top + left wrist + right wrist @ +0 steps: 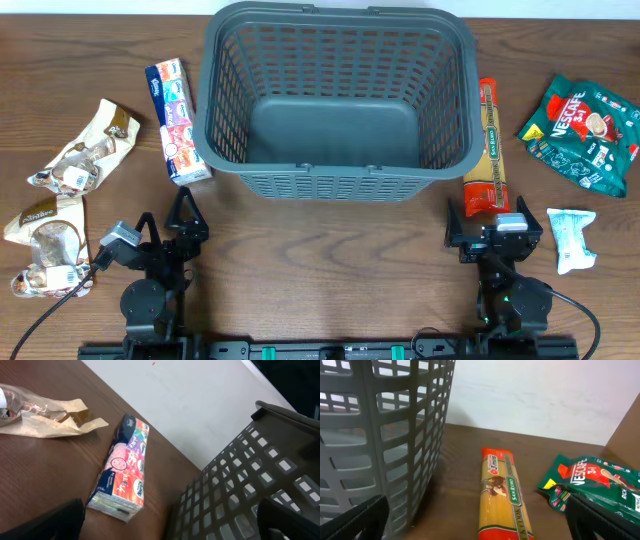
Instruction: Pack container
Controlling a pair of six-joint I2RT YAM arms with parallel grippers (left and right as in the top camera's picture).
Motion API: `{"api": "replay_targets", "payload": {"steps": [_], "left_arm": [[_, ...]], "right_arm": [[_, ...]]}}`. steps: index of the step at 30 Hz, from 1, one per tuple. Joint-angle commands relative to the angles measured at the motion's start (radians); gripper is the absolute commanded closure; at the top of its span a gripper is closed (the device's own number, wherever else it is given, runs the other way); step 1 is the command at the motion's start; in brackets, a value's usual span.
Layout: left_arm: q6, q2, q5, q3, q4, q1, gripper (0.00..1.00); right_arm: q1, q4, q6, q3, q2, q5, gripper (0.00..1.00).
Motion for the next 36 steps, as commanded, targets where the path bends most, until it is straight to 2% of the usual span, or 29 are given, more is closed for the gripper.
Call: {"api": "replay_targets", "payload": {"steps": [1, 36], "left_arm": [[-0.008, -0.007, -0.009, -0.023, -0.035, -0.003, 0.02], [-0.008, -0.007, -0.009, -0.023, -0.035, -0.003, 0.01]], "right_arm": [[-0.001, -0.002, -0.012, -0.004, -0.008, 0.011, 0.01], [-0.001, -0.002, -0.015, -0.004, -0.008, 0.045, 0.01]]}}
